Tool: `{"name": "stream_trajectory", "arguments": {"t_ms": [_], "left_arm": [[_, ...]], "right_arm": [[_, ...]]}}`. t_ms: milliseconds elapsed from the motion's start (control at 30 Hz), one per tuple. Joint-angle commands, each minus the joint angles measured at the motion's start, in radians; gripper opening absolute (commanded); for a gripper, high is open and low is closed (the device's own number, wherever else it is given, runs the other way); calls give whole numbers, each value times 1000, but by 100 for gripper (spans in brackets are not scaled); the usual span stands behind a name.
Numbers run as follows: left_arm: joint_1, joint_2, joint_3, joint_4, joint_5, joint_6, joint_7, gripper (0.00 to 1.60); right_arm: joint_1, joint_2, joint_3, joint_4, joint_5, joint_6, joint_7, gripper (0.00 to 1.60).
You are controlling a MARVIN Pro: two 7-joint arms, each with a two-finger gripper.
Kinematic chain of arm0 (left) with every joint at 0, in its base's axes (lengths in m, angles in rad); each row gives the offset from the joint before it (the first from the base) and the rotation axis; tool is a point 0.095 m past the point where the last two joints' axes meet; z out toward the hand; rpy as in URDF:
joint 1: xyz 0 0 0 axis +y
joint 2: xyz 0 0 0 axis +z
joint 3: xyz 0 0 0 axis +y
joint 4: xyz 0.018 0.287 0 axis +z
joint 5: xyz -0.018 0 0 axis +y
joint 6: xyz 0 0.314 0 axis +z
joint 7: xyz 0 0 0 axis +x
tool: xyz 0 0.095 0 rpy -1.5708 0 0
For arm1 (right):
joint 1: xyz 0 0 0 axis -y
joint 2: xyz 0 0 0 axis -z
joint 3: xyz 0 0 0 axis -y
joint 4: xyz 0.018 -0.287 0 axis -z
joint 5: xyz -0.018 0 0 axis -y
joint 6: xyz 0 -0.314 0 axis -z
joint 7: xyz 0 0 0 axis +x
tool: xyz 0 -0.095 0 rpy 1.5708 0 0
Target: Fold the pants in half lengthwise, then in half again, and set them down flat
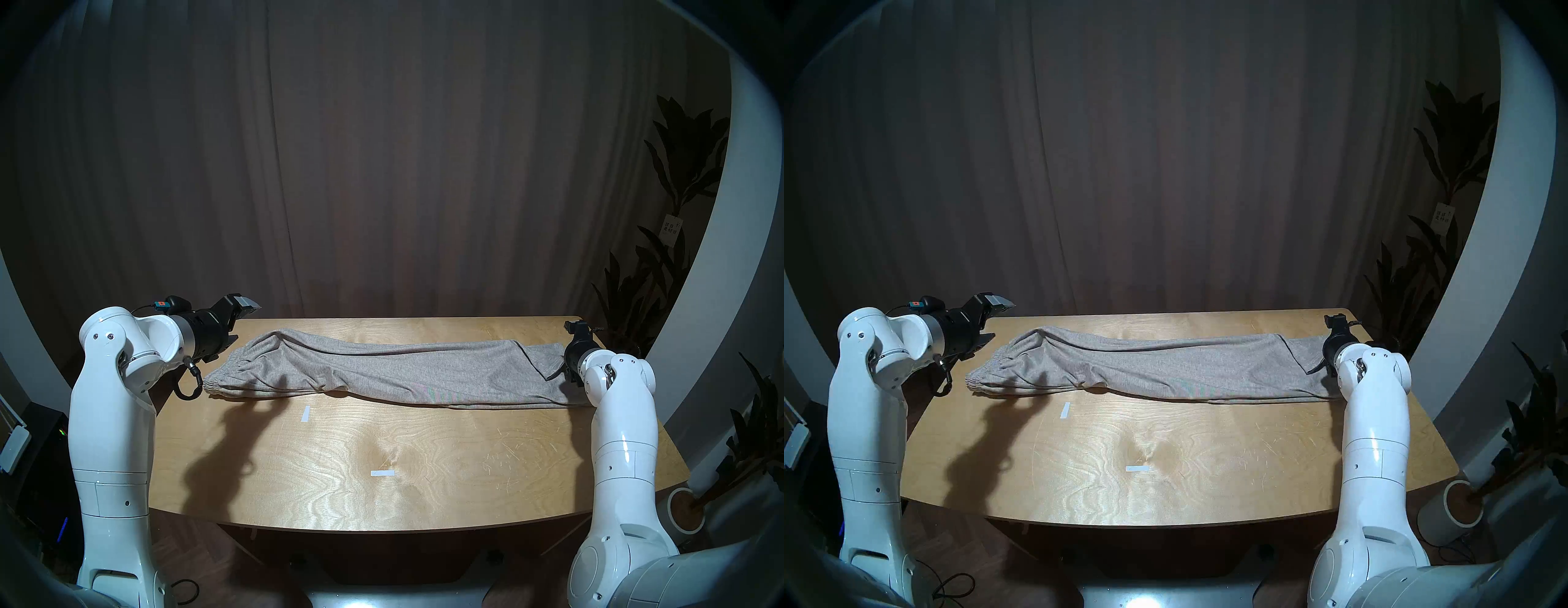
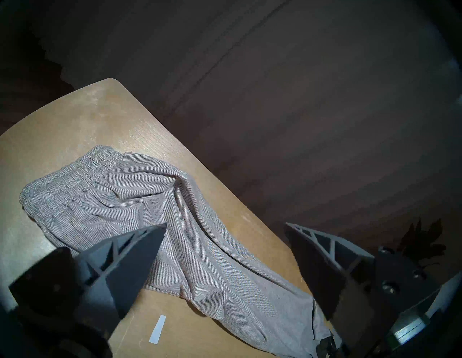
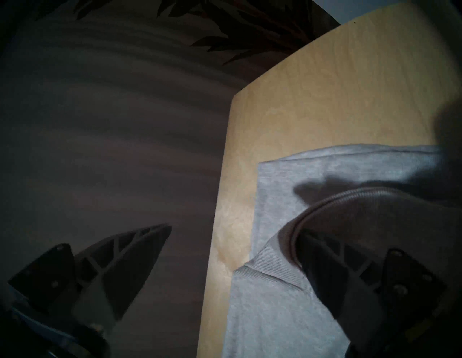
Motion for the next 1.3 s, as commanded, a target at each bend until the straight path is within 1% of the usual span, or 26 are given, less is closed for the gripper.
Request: {"name": "stream_trajectory", "arguments": {"t_ms": [0, 33, 100, 200, 233, 300, 367, 433, 533, 567, 667, 733, 833, 933, 1000, 1067, 1167, 1200, 1267], "left_arm": [[-9, -4, 6, -25, 11, -14, 5, 160], [-8, -4, 7, -26, 11, -15, 6, 160], [-7, -3, 11, -28, 12, -14, 8, 160], [-8, -3, 20, -31, 15, -15, 12, 160], [-8, -4, 23, -30, 16, -15, 12, 160], [-9, -5, 28, -31, 19, -17, 13, 160], [-10, -6, 30, -31, 19, -17, 13, 160], [-11, -6, 37, -34, 22, -19, 13, 160], [-12, -6, 41, -36, 23, -20, 14, 160], [-12, -7, 44, -38, 25, -23, 15, 160], [-12, -8, 46, -39, 27, -25, 16, 160], [-10, -10, 48, -42, 30, -30, 18, 160], [-8, -11, 49, -44, 32, -33, 20, 160], [-5, -15, 51, -49, 35, -38, 25, 160], [-4, -16, 52, -49, 37, -39, 27, 160], [-3, -17, 52, -52, 40, -42, 31, 160], [-2, -19, 53, -53, 41, -42, 33, 160], [-3, -20, 53, -52, 43, -43, 34, 160], [-3, -21, 53, -50, 44, -44, 34, 160]], "right_arm": [[58, 19, -3, 58, -18, -47, 69, 160], [75, 13, 4, 80, -22, -75, 56, 160], [105, 10, 16, 122, -21, -112, 55, 160], [141, 17, 28, 178, 0, -138, 63, 160], [148, 21, 32, 189, 17, -135, 65, 160], [169, 25, 34, 215, 13, -157, 75, 160], [173, 28, 34, 217, 18, -158, 76, 160], [201, 38, 34, 232, 23, -164, 81, 160], [214, 47, 25, 237, 22, -168, 90, 160], [236, 54, 22, 255, 21, -174, 93, 160], [247, 61, 14, 263, 23, -175, 93, 160], [279, 69, 4, 301, 19, -186, 100, 160], [292, 76, -7, 326, 19, -197, 106, 160], [339, 86, -23, 416, 2, -226, 129, 160], [336, 87, -28, 419, 13, -233, 133, 160], [368, 94, -30, 473, 3, -246, 147, 160], [386, 98, -33, 497, 1, -258, 134, 160], [405, 98, -28, 505, 11, -276, 83, 160], [420, 107, -35, 521, -4, -299, 81, 160]]}}
